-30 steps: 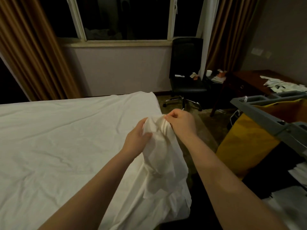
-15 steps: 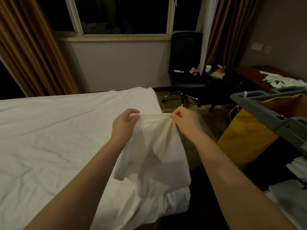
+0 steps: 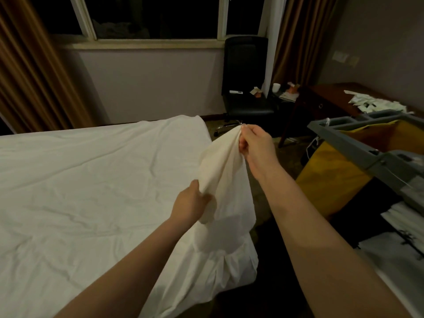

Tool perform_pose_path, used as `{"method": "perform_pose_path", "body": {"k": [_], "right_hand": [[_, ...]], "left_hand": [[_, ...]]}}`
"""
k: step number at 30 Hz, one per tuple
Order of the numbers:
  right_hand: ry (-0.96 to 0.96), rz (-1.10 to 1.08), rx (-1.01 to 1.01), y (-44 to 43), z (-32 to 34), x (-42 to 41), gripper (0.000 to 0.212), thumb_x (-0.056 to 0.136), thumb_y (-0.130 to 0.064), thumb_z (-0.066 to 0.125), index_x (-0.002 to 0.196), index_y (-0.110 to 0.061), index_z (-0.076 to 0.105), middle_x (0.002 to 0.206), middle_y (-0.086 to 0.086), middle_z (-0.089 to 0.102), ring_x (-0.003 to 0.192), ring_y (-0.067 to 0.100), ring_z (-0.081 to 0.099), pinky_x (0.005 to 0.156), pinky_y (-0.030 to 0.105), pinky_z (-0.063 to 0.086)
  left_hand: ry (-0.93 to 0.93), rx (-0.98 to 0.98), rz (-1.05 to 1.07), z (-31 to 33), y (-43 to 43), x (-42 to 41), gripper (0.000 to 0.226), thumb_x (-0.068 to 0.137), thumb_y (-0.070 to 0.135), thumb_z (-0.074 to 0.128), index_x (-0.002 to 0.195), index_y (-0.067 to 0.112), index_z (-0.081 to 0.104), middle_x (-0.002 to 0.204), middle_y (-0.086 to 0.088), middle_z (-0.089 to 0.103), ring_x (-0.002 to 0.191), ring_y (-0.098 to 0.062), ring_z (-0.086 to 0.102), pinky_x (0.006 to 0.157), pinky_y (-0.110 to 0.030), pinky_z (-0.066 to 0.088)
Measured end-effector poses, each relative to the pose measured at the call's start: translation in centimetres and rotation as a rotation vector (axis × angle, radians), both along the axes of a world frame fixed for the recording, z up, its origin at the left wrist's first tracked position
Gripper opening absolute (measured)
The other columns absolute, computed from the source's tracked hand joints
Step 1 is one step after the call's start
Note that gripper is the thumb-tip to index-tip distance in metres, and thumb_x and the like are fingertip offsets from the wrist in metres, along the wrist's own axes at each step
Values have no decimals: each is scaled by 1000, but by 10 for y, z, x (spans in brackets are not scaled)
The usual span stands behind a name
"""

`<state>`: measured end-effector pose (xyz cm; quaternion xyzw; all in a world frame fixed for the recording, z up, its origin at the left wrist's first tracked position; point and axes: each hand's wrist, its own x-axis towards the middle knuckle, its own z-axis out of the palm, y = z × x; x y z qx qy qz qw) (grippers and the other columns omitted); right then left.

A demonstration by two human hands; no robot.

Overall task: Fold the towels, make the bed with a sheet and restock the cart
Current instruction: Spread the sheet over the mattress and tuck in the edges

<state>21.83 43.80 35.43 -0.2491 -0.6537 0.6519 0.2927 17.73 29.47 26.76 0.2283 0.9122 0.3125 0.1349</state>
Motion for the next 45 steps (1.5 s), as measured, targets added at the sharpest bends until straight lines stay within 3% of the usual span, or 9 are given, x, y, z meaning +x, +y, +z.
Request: {"method": "perform_pose_path", "body": {"k": [6, 9, 12, 17, 21, 31, 34, 41, 45], "right_hand": [[-123, -26, 80, 15, -29, 12, 8, 96, -20, 52, 95, -20, 60, 93, -3, 62, 89, 12, 59, 84, 27, 49], [-291, 70, 27, 8, -71, 24, 27, 97, -26, 51, 123, -21, 52, 111, -1, 58, 98, 15, 57, 82, 28, 47], [-428, 92, -119, -11, -109, 38, 38, 97, -25, 52, 134, -22, 45, 121, -1, 52, 100, 14, 51, 82, 29, 40], [-370, 104, -237, -45, -136, 67, 26, 95, -24, 55, 119, -27, 47, 110, -6, 54, 97, 10, 53, 82, 23, 47], [-229, 101, -171, -62, -147, 82, 9, 93, -29, 57, 102, -33, 56, 109, -10, 61, 105, 11, 57, 88, 24, 47], [-294, 133, 151, -85, -126, 71, 46, 81, -44, 68, 121, -37, 46, 110, -26, 50, 99, -3, 51, 77, 9, 40], [-376, 83, 153, -89, -128, 70, 10, 92, -34, 59, 100, -28, 56, 100, -11, 59, 96, 10, 57, 90, 29, 50], [-460, -290, 383, -58, -104, 82, 18, 100, -19, 41, 100, -21, 58, 86, -7, 57, 74, 3, 51, 61, 18, 37], [-338, -425, 437, -47, -82, 79, 22, 101, -20, 41, 108, -17, 61, 92, -1, 61, 84, 16, 57, 72, 36, 51]], "left_hand": [[-73, 323, 151, 13, 4, -11, 25, 99, 18, 42, 104, 5, 63, 101, -12, 64, 98, -29, 57, 71, -25, 33], [-182, 441, 117, 28, 15, -13, 22, 99, 18, 43, 99, 8, 62, 90, -2, 61, 89, -20, 54, 70, -21, 40], [-271, 527, 72, 33, 24, -13, 32, 99, 21, 44, 122, 4, 58, 117, -8, 62, 110, -25, 56, 98, -33, 43], [-339, 510, 13, 37, 30, -10, 36, 102, 23, 38, 133, 11, 49, 128, -5, 55, 113, -23, 52, 89, -30, 44], [-431, 555, 22, 36, 25, -14, 44, 100, 28, 40, 143, 19, 41, 140, -3, 49, 126, -26, 47, 106, -43, 40], [-512, 617, -4, 36, 4, -12, 51, 99, 34, 44, 147, 23, 31, 141, -3, 46, 120, -27, 51, 102, -46, 45], [-556, 676, 8, 43, -3, -15, 52, 99, 29, 44, 148, 21, 29, 140, -3, 45, 120, -26, 50, 102, -46, 45], [-461, 654, 13, 34, -22, -23, 55, 99, 28, 43, 150, 23, 23, 146, -1, 39, 128, -26, 44, 103, -47, 44], [-487, 618, 26, 25, -28, -19, 60, 100, 22, 43, 152, 29, 12, 147, 0, 36, 125, -26, 46, 99, -46, 47]]}}
